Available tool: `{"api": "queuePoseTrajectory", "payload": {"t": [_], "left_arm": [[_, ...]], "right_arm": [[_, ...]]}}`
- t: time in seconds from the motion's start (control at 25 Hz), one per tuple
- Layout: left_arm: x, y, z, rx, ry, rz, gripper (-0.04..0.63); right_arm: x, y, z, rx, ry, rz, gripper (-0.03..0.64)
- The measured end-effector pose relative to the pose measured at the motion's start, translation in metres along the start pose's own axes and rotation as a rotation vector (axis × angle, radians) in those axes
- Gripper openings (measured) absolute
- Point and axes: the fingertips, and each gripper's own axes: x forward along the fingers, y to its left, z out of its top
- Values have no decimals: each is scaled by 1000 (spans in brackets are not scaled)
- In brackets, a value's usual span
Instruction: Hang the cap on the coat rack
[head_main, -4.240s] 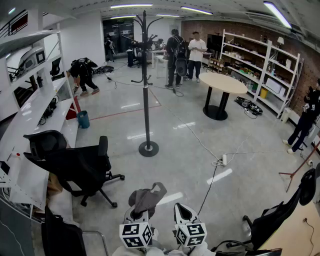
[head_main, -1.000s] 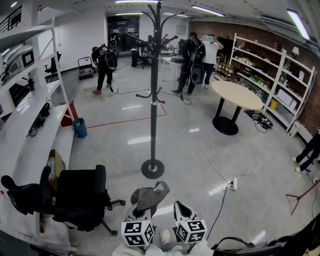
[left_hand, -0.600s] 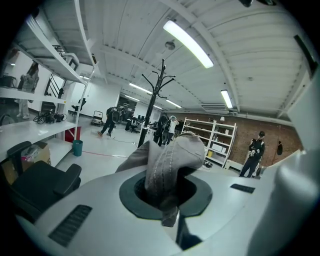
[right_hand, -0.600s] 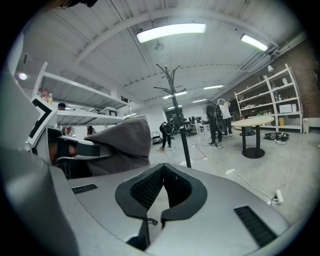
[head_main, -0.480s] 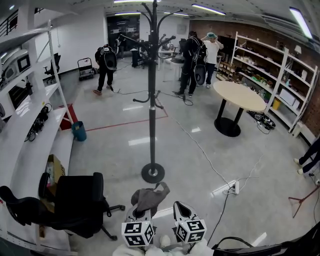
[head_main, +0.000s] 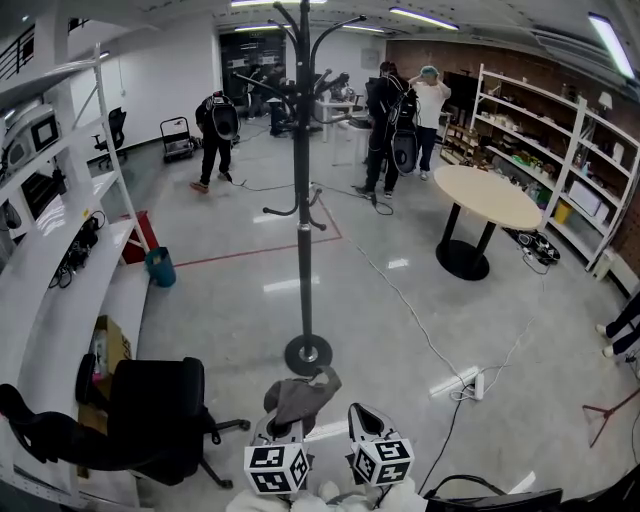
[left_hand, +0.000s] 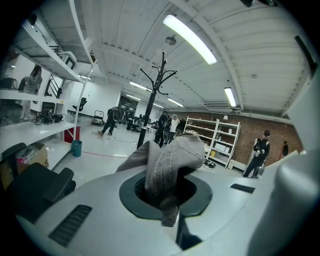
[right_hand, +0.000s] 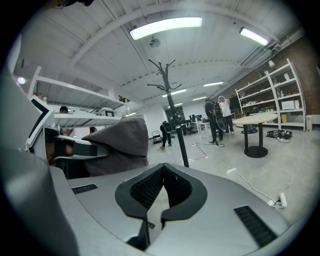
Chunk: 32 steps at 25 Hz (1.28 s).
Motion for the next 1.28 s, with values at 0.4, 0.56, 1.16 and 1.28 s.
{"api": "queuePoseTrajectory", "payload": {"t": [0.4, 0.56, 1.16, 1.28], "left_arm": [[35, 4, 8, -19, 6, 20, 9], [48, 5, 16, -19, -7, 25, 9], [83, 5, 25, -4, -2, -12, 10], [92, 6, 30, 4, -9, -20, 10]], "right_arm": [[26, -27, 10, 7, 11, 1, 11], [34, -38, 15, 0, 15, -8, 11], [60, -56, 18, 16, 20, -37, 11], [69, -61, 22, 12, 16, -41, 11]]}}
